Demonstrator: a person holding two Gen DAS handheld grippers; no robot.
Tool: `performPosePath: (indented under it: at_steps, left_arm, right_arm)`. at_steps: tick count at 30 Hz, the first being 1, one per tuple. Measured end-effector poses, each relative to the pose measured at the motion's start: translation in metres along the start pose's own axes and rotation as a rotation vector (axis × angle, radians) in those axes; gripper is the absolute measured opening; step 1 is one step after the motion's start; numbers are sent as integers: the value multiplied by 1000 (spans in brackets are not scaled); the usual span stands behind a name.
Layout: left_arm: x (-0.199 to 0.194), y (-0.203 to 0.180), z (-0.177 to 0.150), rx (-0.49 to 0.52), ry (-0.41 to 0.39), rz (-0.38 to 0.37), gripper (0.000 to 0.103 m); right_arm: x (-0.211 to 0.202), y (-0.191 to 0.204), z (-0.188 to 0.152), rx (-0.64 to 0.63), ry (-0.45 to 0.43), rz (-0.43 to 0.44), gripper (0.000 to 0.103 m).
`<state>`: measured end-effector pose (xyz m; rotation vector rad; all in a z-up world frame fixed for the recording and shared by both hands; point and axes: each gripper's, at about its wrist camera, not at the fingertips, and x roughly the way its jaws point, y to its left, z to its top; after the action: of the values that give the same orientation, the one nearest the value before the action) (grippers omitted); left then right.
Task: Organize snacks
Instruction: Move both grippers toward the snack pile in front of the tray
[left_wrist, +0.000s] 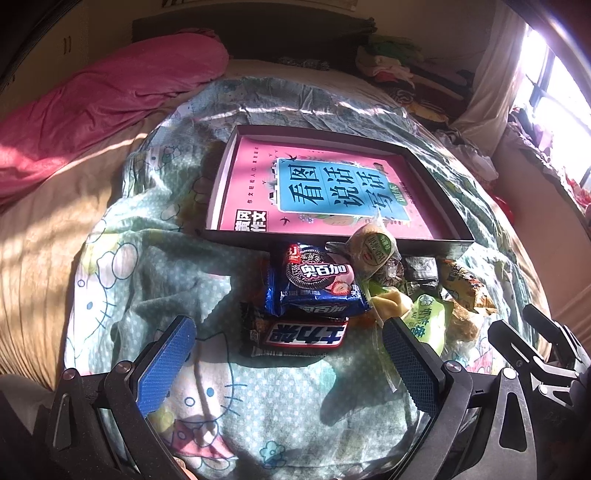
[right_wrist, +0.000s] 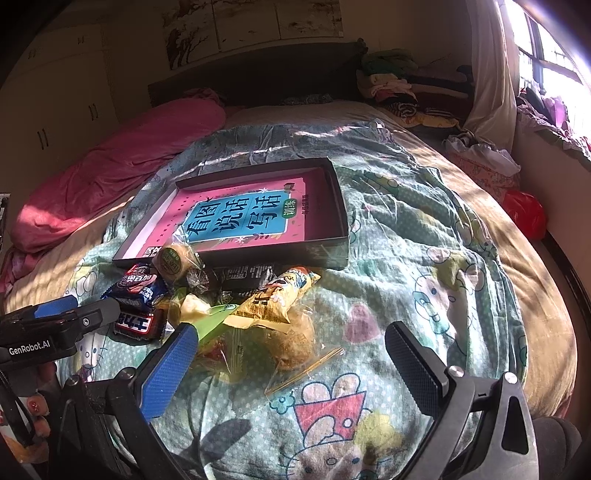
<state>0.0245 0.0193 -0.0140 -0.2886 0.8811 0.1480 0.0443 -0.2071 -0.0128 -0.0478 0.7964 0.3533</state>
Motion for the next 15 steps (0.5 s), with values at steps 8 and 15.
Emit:
performPosePath:
  at_steps: [8,15]
  left_arm:
    - [3,9,2,8,-21,40,101]
    - [13,18,5,-31,30,22,101]
  right_arm:
    - [8,-17,2,101,19,42,102]
    - [15,-21,5,105,10,32,102]
